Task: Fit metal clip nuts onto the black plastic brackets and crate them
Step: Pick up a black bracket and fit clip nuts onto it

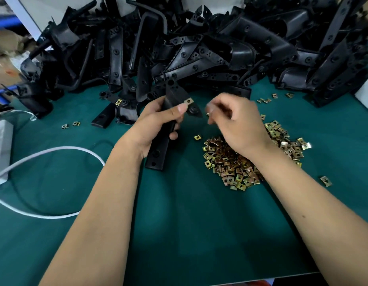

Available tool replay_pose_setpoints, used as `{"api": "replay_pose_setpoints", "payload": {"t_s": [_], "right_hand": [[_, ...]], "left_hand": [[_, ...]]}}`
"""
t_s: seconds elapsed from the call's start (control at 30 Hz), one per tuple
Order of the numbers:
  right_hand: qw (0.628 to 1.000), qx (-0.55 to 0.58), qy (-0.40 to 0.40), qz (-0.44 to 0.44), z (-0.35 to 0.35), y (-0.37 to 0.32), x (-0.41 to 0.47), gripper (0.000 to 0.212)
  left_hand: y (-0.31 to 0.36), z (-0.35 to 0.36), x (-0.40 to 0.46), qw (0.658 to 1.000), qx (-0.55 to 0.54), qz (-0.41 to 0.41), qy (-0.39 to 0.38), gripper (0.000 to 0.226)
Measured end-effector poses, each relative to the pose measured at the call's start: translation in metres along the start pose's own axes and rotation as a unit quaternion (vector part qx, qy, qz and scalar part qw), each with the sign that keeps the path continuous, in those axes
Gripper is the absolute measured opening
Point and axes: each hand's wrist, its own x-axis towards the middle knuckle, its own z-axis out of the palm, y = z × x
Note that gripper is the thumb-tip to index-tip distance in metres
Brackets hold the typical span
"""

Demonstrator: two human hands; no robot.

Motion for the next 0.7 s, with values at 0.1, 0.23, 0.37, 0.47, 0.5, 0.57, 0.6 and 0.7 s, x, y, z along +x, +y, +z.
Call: {"api": "replay_pose_setpoints", "payload": {"t_s": [0.1, 0.23, 0.37, 0.47, 0.5, 0.57, 0.6, 0.7], "right_hand": [[0.972, -0.187, -0.131, -0.048, 0.0, -0.002, -0.002, 0.022], [0.962, -0.212, -0.167, -0.049, 0.003, -0.008, -0.001, 0.015], [0.977, -0.173, -0.124, -0.03, 0.003, -0.006, -0.002, 0.012], [0.998, -0.023, -0.046, 0.019, -0.003, -0.002, -0.001, 0.016], [0.999, 0.024, -0.022, 0.034, -0.005, -0.002, 0.0, 0.018], [0.991, 0.117, 0.026, 0.067, -0.007, -0.001, 0.003, 0.013], [0.984, 0.154, 0.041, 0.084, -0.008, -0.001, 0.003, 0.014], [0.964, 0.228, 0.045, 0.126, -0.007, -0.001, 0.003, 0.022]], "left_hand": [[0.0, -0.006, -0.001, 0.997, -0.071, -0.01, -0.019, 0.018], [0.0, -0.008, -0.001, 0.997, -0.076, -0.013, -0.03, 0.042], [0.002, -0.007, 0.0, 0.998, -0.039, -0.025, -0.046, 0.061], [0.001, -0.003, 0.0, 0.997, -0.006, -0.026, -0.067, 0.06], [0.001, -0.002, -0.001, 0.997, 0.007, -0.02, -0.078, 0.058], [0.0, 0.0, -0.003, 0.995, 0.031, -0.009, -0.09, 0.056], [0.0, 0.002, -0.003, 0.996, 0.04, -0.007, -0.085, 0.059], [-0.001, 0.004, -0.003, 0.997, 0.055, -0.003, -0.058, 0.065]]}}
